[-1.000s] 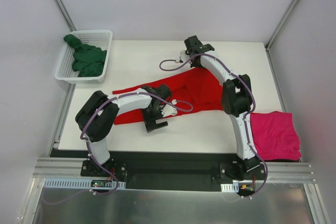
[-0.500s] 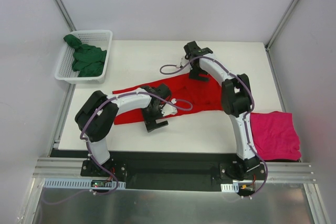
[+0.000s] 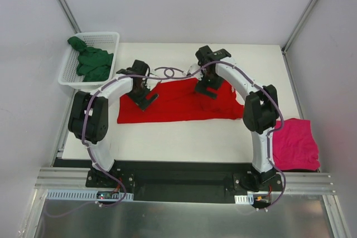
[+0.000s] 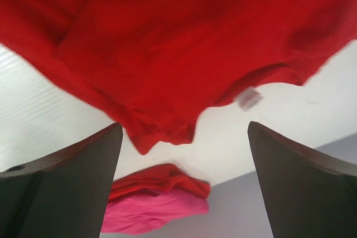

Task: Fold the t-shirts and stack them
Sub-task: Fold the other side of the tshirt into a rectangle

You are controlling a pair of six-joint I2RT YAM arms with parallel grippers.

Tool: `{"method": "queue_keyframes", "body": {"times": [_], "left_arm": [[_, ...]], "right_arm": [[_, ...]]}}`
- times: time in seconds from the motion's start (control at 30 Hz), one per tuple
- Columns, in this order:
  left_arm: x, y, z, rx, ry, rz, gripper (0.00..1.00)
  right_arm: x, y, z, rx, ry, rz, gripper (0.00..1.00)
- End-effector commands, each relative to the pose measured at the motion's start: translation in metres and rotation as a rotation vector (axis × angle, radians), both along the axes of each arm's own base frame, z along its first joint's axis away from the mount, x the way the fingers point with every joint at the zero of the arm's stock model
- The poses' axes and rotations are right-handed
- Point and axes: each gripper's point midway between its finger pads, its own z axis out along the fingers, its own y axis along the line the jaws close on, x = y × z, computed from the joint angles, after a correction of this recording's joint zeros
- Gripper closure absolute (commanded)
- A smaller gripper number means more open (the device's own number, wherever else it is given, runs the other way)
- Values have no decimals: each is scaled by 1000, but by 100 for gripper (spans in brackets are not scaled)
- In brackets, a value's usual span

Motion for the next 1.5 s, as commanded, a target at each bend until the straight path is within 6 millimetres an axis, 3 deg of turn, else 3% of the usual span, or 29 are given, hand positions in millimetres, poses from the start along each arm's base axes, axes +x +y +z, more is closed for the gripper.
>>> {"method": "queue_keyframes", "body": {"times": [0.0,0.33,0.47,0.67,0.87,1.13,1.3,1.47], "left_arm": [[14,6,11,10,-33,-9,1],[37,14,-6,17,-37,4,1],[61,26,0,41,-79,30,1],[78,42,11,61,-123,42,1],[68,51,1,78,-93,37,1],[54,60,-10,111,-62,15,1],[53,72,-15,127,-55,32,1],[62,83,-4,124,-88,58,1]], "right_arm": [[-52,6,1,74,173,-21,2],[-88,24,-14,156,308,60,3],[-100,26,-24,157,328,115,3],[-104,30,-31,163,357,118,1],[-107,39,-36,162,372,125,3],[-93,48,-32,152,327,121,4],[-85,50,-28,146,304,128,3],[-83,46,-31,119,307,122,4]]}}
